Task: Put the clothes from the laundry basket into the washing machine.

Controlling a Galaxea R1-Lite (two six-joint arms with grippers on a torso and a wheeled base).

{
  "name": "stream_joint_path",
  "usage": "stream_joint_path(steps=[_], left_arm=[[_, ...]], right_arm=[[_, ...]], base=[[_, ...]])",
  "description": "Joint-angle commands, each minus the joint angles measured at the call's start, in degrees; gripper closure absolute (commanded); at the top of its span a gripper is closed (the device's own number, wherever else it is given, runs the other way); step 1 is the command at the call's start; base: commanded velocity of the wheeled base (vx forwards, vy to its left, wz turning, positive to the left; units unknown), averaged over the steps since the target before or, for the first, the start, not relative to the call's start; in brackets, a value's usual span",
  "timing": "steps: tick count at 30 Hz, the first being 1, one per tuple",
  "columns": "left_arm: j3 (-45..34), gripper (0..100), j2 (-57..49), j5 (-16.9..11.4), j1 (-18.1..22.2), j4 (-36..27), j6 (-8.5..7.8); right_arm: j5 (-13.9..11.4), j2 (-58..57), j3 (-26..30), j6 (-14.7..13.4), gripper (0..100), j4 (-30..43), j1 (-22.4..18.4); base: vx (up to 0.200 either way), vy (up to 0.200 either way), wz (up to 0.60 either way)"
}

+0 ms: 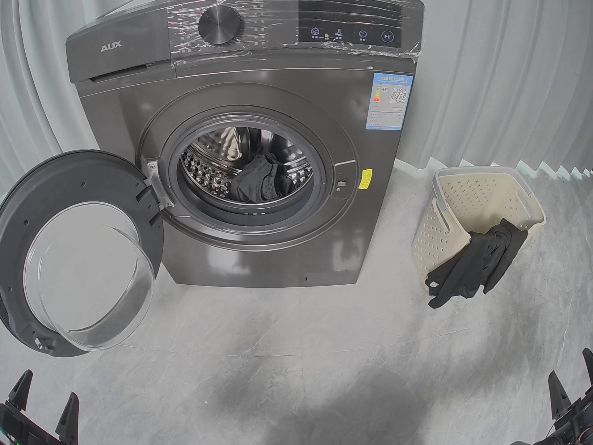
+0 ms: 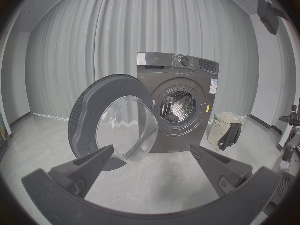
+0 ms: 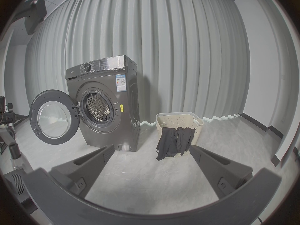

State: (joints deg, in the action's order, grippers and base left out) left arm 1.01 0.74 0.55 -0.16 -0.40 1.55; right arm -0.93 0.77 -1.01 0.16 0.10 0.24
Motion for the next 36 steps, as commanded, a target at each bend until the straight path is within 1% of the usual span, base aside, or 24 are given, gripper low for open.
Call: stream_joint_path(steps=[1, 5, 10, 20, 28, 36], left_arm=[[-0.92, 0, -0.66, -0.02, -0.02, 0.05, -0.14], [-0.92, 0, -0.66, -0.11, -0.02, 0.05, -0.23], [-0.92, 0, -0.66, -0.02, -0.02, 0.05, 0.3], [-0.92, 0, -0.66, -0.02, -0.02, 0.05, 0.21], [-0.92, 0, -0.66, -0.02, -0.02, 0.05, 0.65], [-0.92, 0, -0.66, 0.15, -0.02, 0.05, 0.56]], right_arm=[[0.05, -0.68, 0.92, 0.02, 0, -0.01, 0.02], [-0.04, -0.68, 0.92, 0.02, 0, -0.01, 0.02], [-0.04, -0.68, 1.01, 0.02, 0, -0.01, 0.02], [-0.04, -0.68, 0.92, 0.02, 0, -0.01, 0.02], [-0.04, -0.68, 0.92, 0.02, 0, -0.01, 0.02], [0.05, -0.68, 0.92, 0.02, 0, -0.01, 0.02]], base=[[0.0, -0.2, 0.0], [0.0, -0.2, 0.0], [0.0, -0.2, 0.0], [0.0, -0.2, 0.0], [0.0, -0.2, 0.0], [0.0, -0.2, 0.0]])
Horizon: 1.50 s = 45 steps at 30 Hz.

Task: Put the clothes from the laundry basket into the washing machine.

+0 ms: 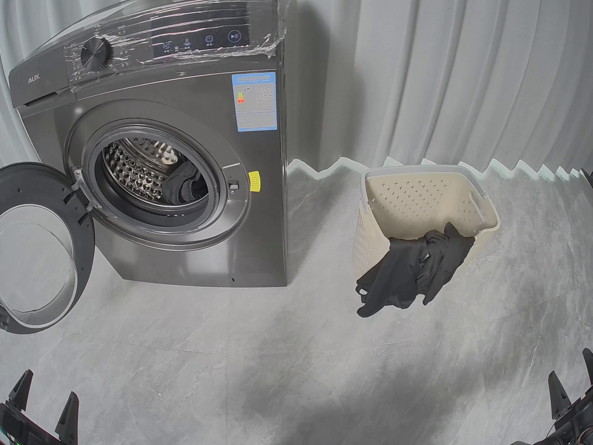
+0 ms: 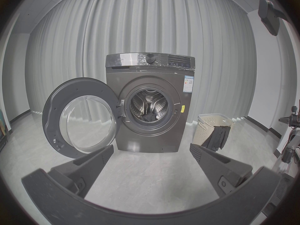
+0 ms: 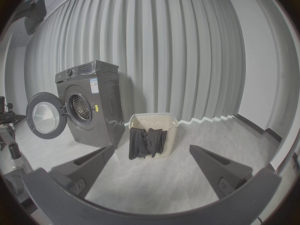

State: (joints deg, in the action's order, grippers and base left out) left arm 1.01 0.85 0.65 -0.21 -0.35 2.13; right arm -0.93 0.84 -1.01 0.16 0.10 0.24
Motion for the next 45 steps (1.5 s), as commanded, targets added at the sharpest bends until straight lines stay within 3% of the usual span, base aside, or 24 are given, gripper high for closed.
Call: stream_joint_path(steps=[1, 7, 16, 23, 34, 45], left_arm=[[-0.92, 0, -0.77, 0.06, 0.03, 0.0, -0.02], [-1.01, 0, -0.85, -0.12, 0.21, 0.0, -1.69], [-0.92, 0, -0.77, -0.21, 0.03, 0.0, -0.73], [-0.92, 0, -0.77, -0.21, 0.03, -0.09, 0.15], [-0.84, 0, -0.77, -0.12, 0.03, 0.0, 0.15], [-0.92, 0, -0.77, -0.12, 0.03, 0.0, 0.15]], right_arm=[[-0.04, -0.75, 0.92, 0.02, 0, -0.01, 0.02], [-0.04, -0.75, 0.92, 0.11, 0, -0.01, 0.02], [-0.04, -0.75, 0.92, 0.02, 0, -0.01, 0.02], [-0.04, -0.75, 0.92, 0.02, 0, -0.01, 0.02], [-0.04, -0.75, 0.92, 0.02, 0, -0.01, 0.02], [-0.04, -0.75, 0.92, 0.02, 0, -0.01, 0.02]], base=[[0.0, -0.2, 0.0], [0.0, -0.2, 0.0], [0.0, 0.0, 0.0], [0.2, 0.0, 0.0], [0.036, 0.0, 0.0], [0.0, -0.2, 0.0]])
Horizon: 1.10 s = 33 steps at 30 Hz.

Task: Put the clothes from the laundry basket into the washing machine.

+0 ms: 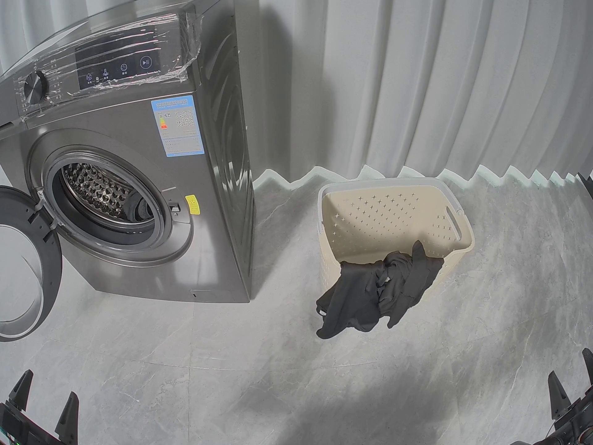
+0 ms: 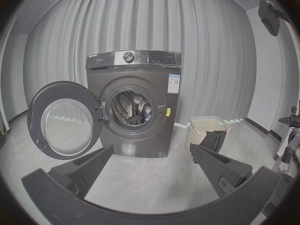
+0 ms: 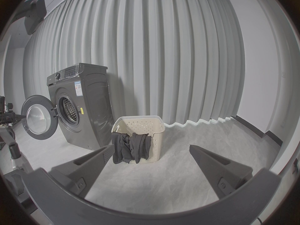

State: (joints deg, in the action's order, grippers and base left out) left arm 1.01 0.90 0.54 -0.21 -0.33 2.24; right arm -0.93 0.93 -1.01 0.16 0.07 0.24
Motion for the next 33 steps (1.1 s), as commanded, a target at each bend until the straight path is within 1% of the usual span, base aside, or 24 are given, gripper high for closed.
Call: stream_joint_path(steps=[1, 13, 21, 25, 33], left_arm=[[-0.92, 0, -0.81, -0.01, 0.03, -0.02, 0.04], [-0.84, 0, -0.81, 0.08, 0.03, -0.02, 0.04], [-0.92, 0, -0.81, 0.08, 0.03, -0.02, 0.04], [-0.84, 0, -0.81, 0.08, 0.03, -0.02, 0.04], [-0.92, 0, -0.81, 0.08, 0.03, -0.02, 0.04]], right_arm=[[-0.04, -0.84, 0.92, 0.02, 0, 0.01, 0.02], [-0.04, -0.84, 0.92, 0.02, 0, 0.01, 0.02], [0.05, -0.75, 0.92, 0.11, 0, 0.01, -0.16], [0.57, -0.84, 0.92, -0.16, 0, 0.01, -0.07], [0.75, -0.93, 0.92, -0.42, 0, 0.1, -0.16]], base=[[0.0, -0.2, 0.0], [0.0, -0.2, 0.0], [0.0, 0.0, 0.0], [0.0, 0.0, 0.0], [0.2, 0.0, 0.0]])
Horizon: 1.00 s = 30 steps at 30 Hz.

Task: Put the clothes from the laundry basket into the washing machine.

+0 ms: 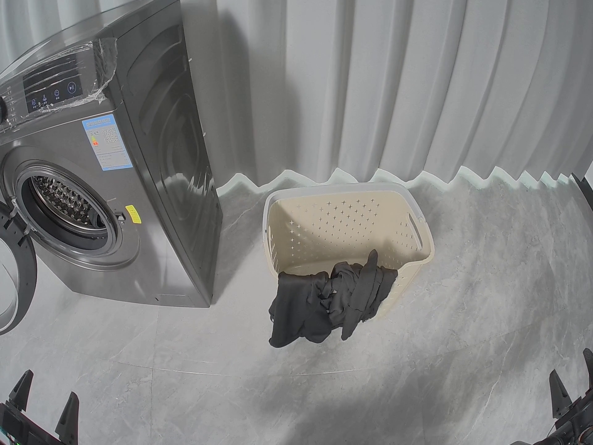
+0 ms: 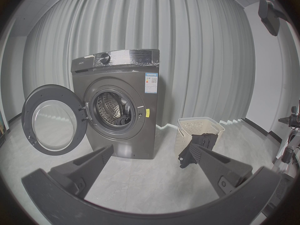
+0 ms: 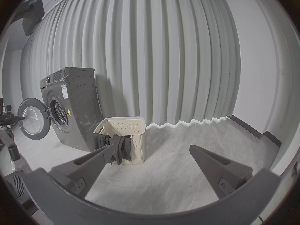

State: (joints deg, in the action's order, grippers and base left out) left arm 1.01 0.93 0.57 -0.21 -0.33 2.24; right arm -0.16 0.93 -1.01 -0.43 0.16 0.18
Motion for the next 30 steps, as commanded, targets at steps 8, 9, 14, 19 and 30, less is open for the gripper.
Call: stream_joint_path(steps=[8, 9, 14, 19, 30], left_arm=[[-0.92, 0, -0.84, 0.13, 0.03, -0.02, -0.13], [-0.92, 0, -0.84, 0.13, 0.03, -0.02, -0.13], [-0.92, 0, -0.84, 0.13, 0.03, -0.02, -0.13], [-0.92, 0, -0.84, 0.22, 0.03, -0.02, -0.13], [-0.84, 0, -0.84, 0.04, 0.03, -0.11, -0.05]], right_arm=[[-0.98, 4.17, -17.01, 0.34, 0, -0.86, 0.34], [-0.98, 4.17, -17.01, 0.34, 0, -0.86, 0.34], [-13.46, 22.36, -17.88, -0.54, 0, 3.8, 1.75], [-15.22, 44.34, -19.2, -0.1, 0, -7.8, 2.01], [-5.99, 68.95, -20.08, -10.82, 0, -24.68, 19.68]], base=[[0.1, 0.0, 0.0], [0.0, 0.0, 0.0], [0.0, 0.0, 0.0], [0.0, 0.0, 0.0], [0.0, 0.0, 0.0]])
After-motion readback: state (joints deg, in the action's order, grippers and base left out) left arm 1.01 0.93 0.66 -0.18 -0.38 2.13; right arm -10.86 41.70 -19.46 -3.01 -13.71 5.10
